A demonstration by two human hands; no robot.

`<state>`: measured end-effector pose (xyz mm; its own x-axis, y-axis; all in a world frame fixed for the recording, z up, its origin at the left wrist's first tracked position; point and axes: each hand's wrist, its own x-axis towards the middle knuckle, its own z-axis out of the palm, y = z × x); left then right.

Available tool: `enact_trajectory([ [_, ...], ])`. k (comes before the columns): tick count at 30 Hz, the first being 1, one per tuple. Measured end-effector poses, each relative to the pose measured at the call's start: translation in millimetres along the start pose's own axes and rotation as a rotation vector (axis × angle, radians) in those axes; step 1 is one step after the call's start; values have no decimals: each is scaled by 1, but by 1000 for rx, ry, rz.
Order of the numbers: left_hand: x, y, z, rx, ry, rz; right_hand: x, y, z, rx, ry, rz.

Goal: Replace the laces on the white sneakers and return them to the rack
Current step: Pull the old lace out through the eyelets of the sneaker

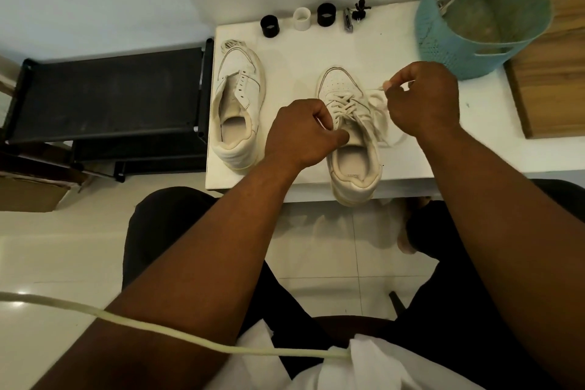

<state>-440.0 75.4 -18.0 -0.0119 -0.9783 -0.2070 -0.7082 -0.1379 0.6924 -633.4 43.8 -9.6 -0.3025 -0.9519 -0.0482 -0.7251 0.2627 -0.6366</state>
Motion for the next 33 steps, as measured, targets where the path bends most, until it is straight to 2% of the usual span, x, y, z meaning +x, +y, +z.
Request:
enact_trajectory([
  [3, -5, 1, 5, 6, 70, 116, -2, 1, 4, -6, -69, -7],
  [6, -9, 3, 12, 96, 104, 155, -6, -3, 2, -9, -115, -141],
  [8, -12, 7, 16, 146, 95, 156, -11, -11, -3, -4, -245, -216],
  [11, -16, 10, 20, 187, 150, 170, -18, -16, -2, -95, -426, -222],
  [14, -17, 12, 22, 252, 271, 229, -21, -18, -1, -154, -430, -202],
  [17, -17, 16, 24, 306, 326, 230, -20, -18, -2, -161, -442, -183],
  [20, -18, 17, 23, 183, 325, 173, -19, -17, -3, -144, -459, -139],
  [24, -3, 8, 20, -188, 287, -131, -19, -18, -3, -128, -468, -124],
  [26, 3, 3, 19, -351, 236, -179, -19, -18, -3, -130, -471, -133],
  [31, 1, 4, 14, -135, 102, 176, -17, -16, -3, -97, -479, -113],
  [33, 1, 6, 15, -18, 59, 224, -16, -15, -3, -71, -477, -104],
])
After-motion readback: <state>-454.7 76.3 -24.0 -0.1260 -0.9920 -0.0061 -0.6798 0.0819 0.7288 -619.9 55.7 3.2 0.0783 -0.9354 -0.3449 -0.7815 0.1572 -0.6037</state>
